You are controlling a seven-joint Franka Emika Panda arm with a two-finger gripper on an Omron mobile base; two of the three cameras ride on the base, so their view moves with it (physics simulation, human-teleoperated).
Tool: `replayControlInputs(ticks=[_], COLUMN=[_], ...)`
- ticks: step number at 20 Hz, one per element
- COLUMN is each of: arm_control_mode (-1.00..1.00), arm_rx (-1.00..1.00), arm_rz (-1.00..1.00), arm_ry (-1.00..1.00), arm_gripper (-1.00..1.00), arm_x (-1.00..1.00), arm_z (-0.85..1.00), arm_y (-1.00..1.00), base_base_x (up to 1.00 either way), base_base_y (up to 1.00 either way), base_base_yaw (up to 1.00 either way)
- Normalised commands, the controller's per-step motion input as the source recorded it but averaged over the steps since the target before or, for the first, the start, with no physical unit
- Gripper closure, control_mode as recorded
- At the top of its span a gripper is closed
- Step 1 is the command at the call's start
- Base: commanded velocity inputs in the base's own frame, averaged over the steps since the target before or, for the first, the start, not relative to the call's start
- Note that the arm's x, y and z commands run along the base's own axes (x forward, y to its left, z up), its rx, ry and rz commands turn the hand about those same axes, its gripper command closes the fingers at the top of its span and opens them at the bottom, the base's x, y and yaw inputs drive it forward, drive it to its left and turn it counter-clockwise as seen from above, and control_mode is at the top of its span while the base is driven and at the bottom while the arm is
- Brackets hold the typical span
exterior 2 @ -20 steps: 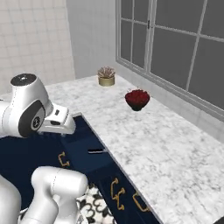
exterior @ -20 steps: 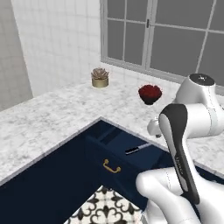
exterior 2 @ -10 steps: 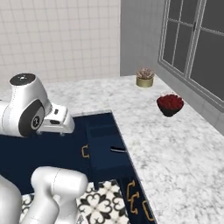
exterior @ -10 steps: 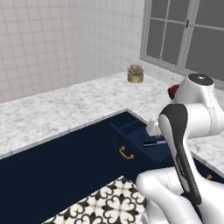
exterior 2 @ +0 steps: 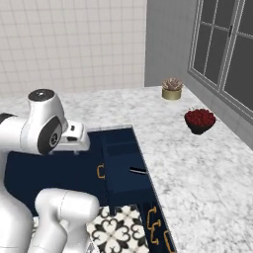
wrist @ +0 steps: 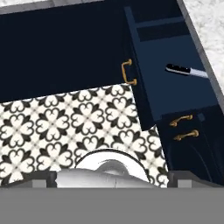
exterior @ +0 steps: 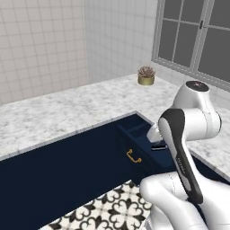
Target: Pick up the knife from the drawer and place it on the cutting board. Then place the meat from the plate to the cutting board.
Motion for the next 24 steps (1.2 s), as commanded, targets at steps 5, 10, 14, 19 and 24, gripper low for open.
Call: replayControlInputs(ticks=[5, 10, 14, 19, 24], arm_control_mode=[-1.0, -1.0, -1.0, -1.0, -1.0], arm_rx=[0.0, 0.0, 0.0, 0.0, 0.0], arm_rz=[0.08, 0.0, 0.0, 0.0, 0.0], arm_ry=[0.01, 0.0, 0.09, 0.19, 0.17], arm_gripper=[-1.0, -1.0, -1.0, -1.0, -1.0], arm_x=[0.97, 0.97, 0.92, 0.71, 0.46], arm_z=[-0.96, -0.68, -0.55, -0.3, -0.08], arm_y=[-0.07, -0.09, 0.0, -0.01, -0.01], base_base_x=[0.0, 0.0, 0.0, 0.0, 0.0], base_base_y=[0.0, 0.0, 0.0, 0.0, 0.0], base_base_yaw=[0.0, 0.0, 0.0, 0.0, 0.0])
